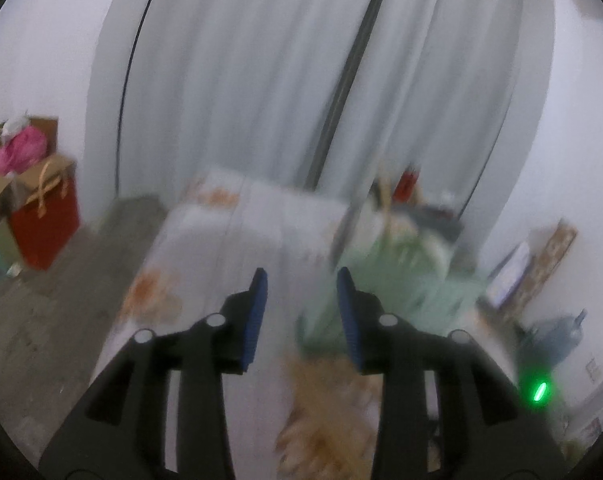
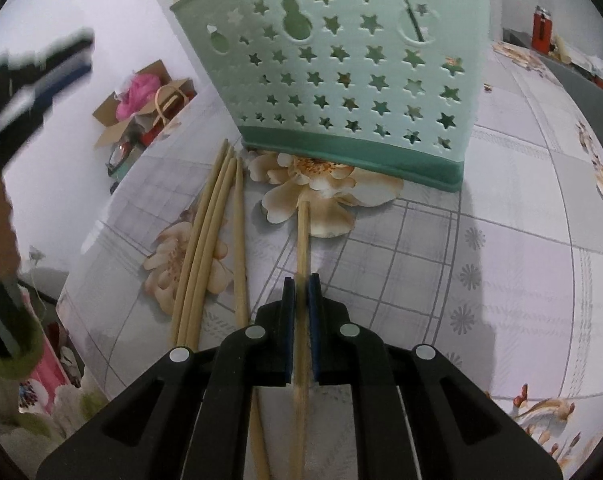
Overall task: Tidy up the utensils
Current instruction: 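Lift the chopstick with the left gripper into the basket and release, then lift the chopstick with the right gripper into the basket and release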
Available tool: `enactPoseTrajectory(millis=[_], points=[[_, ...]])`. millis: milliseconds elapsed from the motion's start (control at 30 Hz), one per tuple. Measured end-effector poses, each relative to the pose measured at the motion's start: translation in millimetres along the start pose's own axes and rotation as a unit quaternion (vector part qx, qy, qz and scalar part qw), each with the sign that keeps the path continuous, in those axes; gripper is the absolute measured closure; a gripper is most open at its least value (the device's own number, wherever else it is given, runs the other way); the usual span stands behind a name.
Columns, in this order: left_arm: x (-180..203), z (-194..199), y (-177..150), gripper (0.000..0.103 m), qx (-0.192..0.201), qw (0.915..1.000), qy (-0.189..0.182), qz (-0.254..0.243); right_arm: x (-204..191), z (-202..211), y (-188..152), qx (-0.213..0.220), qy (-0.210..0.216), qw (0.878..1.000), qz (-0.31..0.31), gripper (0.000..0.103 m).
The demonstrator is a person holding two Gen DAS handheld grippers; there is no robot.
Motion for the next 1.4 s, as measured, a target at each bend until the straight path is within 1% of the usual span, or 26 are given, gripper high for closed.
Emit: enactPoseTrajectory(millis=[100,167,267,367,567,667,833,967,1033,1133,1167,1267,1300,1400], points=[[-9.1,-9.5,-36.2,0.070,-0.053,0.9985,0.015,-0.009,-3.0,-4.8,8.0,-0.014,-0.010,1.000,0.012,0.094],[-12.9,-12.9,-52.8,0.070,-0.073,0.9969,0.024,-0.014,-4.8,-8.0,12.8,-0.019,-0.018,0.999,0.021,0.089],[-14.8,-15.9,-79.6,0.070,-0.109,0.9937,0.021,-0.018,-8.0,-13.7,20.3,-0.026,-0.024,0.999,0.031,0.088],[-10.3,-13.8,-96.9,0.070,-0.120,0.9922,0.015,-0.031,-12.1,-19.5,26.9,-0.029,-0.034,0.998,0.043,0.088],[3.9,-7.5,-105.7,0.070,-0.121,0.9902,0.013,-0.068,-19.2,-28.2,36.2,-0.030,-0.054,0.997,0.054,0.090],[7.8,-6.7,-107.1,0.070,-0.127,0.9888,0.012,-0.076,-20.0,-29.0,36.8,-0.028,-0.062,0.996,0.056,0.096],[8.1,-5.5,-108.8,0.070,-0.135,0.9878,0.010,-0.077,-20.4,-24.4,39.0,-0.022,-0.065,0.997,0.047,0.097],[6.0,-5.2,-106.5,0.066,-0.131,0.9886,0.012,-0.073,-26.2,1.3,45.7,0.018,-0.062,0.997,0.045,0.097],[4.8,-5.8,-105.4,0.065,-0.131,0.9889,0.010,-0.069,-31.1,21.8,51.8,0.050,-0.064,0.996,0.047,0.097],[5.1,-8.1,-104.2,0.060,-0.134,0.9891,0.006,-0.062,-38.0,54.5,59.8,0.102,-0.070,0.991,0.048,0.097],[6.0,-9.2,-104.0,0.058,-0.135,0.9891,0.004,-0.060,-40.6,68.5,62.7,0.125,-0.072,0.988,0.048,0.097],[11.5,-14.0,-104.3,0.052,-0.138,0.9886,-0.004,-0.060,-44.5,96.1,67.8,0.170,-0.075,0.981,0.046,0.097],[14.3,-15.8,-105.4,0.051,-0.139,0.9882,-0.004,-0.063,-46.5,108.6,69.3,0.194,-0.079,0.977,0.046,0.097],[20.4,-19.6,-108.9,0.049,-0.146,0.9868,-0.008,-0.070,-52.6,131.1,73.4,0.239,-0.090,0.965,0.054,0.097]])
Point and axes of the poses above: each gripper's, at about its wrist camera, not at the fingertips, and z roughly against the way its jaws point, x to its right, y to its top, the point moved 1 cm from there along -z, roughly the way its jaws point, and after that the axes turned 9 degrees about y, right-handed, at the moved point
